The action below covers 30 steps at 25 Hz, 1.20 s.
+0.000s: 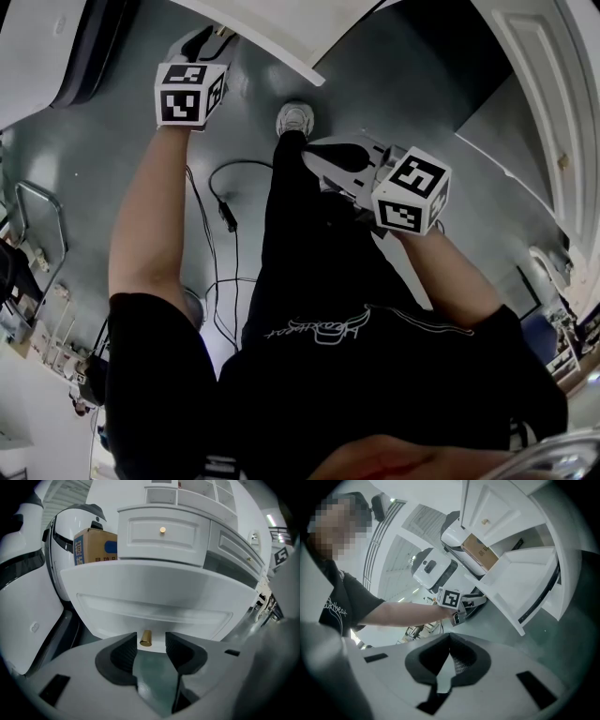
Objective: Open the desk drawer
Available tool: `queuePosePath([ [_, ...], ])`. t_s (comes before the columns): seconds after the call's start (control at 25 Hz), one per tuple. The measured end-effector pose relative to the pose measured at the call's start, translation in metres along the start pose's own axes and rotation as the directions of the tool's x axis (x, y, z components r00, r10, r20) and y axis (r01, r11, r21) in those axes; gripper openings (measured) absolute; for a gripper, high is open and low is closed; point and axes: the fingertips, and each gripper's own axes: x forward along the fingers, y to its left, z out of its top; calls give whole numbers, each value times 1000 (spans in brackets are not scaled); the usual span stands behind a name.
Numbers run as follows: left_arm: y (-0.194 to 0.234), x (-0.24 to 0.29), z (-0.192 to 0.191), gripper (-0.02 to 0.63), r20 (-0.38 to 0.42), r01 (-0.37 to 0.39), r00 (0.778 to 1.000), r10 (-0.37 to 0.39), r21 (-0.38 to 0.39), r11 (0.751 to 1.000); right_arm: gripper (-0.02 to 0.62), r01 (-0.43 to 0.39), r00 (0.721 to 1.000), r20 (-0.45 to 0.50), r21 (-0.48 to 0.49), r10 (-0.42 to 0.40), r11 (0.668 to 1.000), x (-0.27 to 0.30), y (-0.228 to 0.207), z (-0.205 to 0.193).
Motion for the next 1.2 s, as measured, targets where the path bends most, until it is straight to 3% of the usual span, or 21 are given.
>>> queuePosePath([
  [0.16, -17, -32, 7, 184, 17, 29, 999, -29, 11, 1000, 6, -3, 999, 42, -39, 5, 999, -18, 17, 11],
  [0.4, -76, -112, 21, 184, 10, 133, 991, -133, -47, 990, 6, 38, 995, 96, -120, -27, 992, -62, 49, 30],
  [0.56, -123, -178, 58, 183, 104, 157, 984, -145, -120, 980, 6, 79, 988, 142, -162, -56, 984, -96, 72, 48],
  [0.68, -167, -235, 94, 179, 209, 246, 957, -203, -204, 948, 6, 114, 985, 153, -247, -78, 962, -122, 105, 69],
  [0.8, -202, -293, 140, 167, 296, 303, 926, -233, -219, 927, 6, 120, 983, 172, -331, -65, 936, -153, 147, 101],
  [1.0, -245, -382, 209, 47, 417, 266, 893, -172, -179, 947, 6, 31, 965, 256, -333, 58, 942, -212, 237, 148],
  [1.2, -283, -455, 261, 5, 521, 283, 837, -168, -148, 948, 6, 16, 949, 288, -457, 130, 890, -239, 309, 170],
])
